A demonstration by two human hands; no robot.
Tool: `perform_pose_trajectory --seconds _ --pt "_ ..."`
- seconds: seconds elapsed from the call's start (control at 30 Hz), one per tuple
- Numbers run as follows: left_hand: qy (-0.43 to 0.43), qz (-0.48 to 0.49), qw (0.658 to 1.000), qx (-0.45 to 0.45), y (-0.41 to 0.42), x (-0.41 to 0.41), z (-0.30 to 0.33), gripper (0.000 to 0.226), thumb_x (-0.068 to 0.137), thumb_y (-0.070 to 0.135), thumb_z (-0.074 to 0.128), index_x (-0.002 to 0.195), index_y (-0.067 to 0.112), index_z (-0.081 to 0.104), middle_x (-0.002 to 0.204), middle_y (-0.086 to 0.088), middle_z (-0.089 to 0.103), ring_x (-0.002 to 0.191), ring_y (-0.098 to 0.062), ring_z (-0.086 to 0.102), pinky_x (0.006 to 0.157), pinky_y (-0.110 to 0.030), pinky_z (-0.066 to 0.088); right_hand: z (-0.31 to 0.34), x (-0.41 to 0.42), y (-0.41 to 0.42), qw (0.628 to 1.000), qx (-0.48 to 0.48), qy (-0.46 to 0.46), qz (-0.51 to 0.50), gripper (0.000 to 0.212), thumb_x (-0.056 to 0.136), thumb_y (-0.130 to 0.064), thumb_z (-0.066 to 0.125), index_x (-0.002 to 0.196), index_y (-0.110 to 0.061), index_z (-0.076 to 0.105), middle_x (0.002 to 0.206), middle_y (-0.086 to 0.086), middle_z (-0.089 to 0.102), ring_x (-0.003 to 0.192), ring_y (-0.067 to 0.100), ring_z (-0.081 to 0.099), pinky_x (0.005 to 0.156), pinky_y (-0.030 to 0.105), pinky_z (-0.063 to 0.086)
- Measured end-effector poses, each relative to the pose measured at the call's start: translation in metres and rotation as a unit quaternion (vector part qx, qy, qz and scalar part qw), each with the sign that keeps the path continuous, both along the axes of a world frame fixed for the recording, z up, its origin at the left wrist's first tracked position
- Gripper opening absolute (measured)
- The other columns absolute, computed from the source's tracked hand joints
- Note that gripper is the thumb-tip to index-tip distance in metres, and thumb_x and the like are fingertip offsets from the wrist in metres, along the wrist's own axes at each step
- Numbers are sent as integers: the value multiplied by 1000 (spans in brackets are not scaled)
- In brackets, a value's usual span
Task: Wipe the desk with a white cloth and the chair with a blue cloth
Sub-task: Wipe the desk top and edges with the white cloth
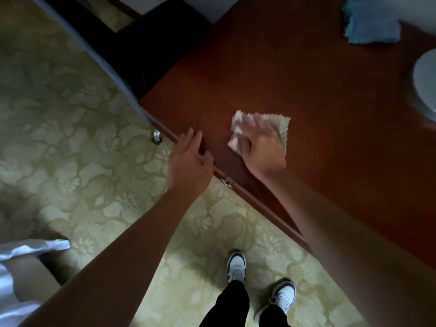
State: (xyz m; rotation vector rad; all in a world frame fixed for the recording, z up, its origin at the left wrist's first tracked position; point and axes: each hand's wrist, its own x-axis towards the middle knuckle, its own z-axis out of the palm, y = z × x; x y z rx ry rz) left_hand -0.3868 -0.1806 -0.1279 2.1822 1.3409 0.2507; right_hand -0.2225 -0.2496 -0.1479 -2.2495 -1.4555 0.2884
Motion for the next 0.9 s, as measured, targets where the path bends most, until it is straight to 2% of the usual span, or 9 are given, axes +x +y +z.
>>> perform_pose_trajectory --seconds 0.1,0.23,0.33,0.4,0.47,0.57,0.67,0.73,0.9 --pt "-26 14 998 -60 9 -14 -1 57 95 23 58 149 17 40 157 0 36 144 -13 31 107 -16 20 3 6 57 1000 -26 -4 15 36 99 -26 41 133 -22 55 147 3 46 142 26 31 116 43 26" --pt "-53 62 994 -68 25 -23 7 49 95 24 59 143 22 48 140 0 55 119 -14 54 95 -24 39 4 -51 69 996 -16 -16 86 35 97 -28 44 129 -24 60 144 2 49 138 26 39 114 43 26" --pt "-58 79 993 -60 28 -25 12 39 92 23 59 131 26 58 117 2 64 96 -10 56 83 -26 43 3 -73 51 990 -24 -1 141 42 98 -33 35 133 -25 56 146 -2 48 142 21 34 119 37 16" --pt "-59 50 997 -8 23 -21 15 33 86 22 57 118 19 66 108 -2 69 101 -19 61 91 -38 49 3 -66 41 990 -29 18 135 45 97 -33 33 135 -24 54 147 -2 48 143 20 32 120 35 15" --pt "-30 -6 996 86 16 -12 17 33 82 26 53 106 14 73 95 -4 74 114 -26 61 107 -52 37 3 -56 25 993 -17 28 111 42 97 -29 38 134 -22 56 145 -2 49 143 21 34 120 36 17" --pt "-31 -96 983 151 -3 19 17 30 83 24 52 94 11 77 85 -3 77 116 -27 63 116 -51 19 5 -40 -10 997 -11 27 75 41 96 -25 45 135 -17 55 144 0 51 142 22 34 120 39 22" --pt "-97 -156 975 128 -35 61 19 26 82 10 54 93 3 76 89 -11 76 103 -28 69 116 -43 26 10 -20 -56 999 -19 29 17 47 95 -32 39 135 -13 55 141 2 54 142 22 34 120 37 21" --pt "-127 -173 972 96 -62 89 23 31 82 11 54 103 0 74 101 -15 75 102 -27 70 116 -42 29 12 -10 -97 999 -6 35 -29 44 95 -31 48 133 -12 57 138 4 56 141 24 36 120 38 23" --pt "-93 -291 952 -16 -165 153 30 60 80 22 52 139 11 53 144 -9 52 138 -28 42 116 -38 31 11 8 -222 986 13 41 -163 43 93 -21 48 133 -9 57 140 5 55 140 26 38 115 44 32"
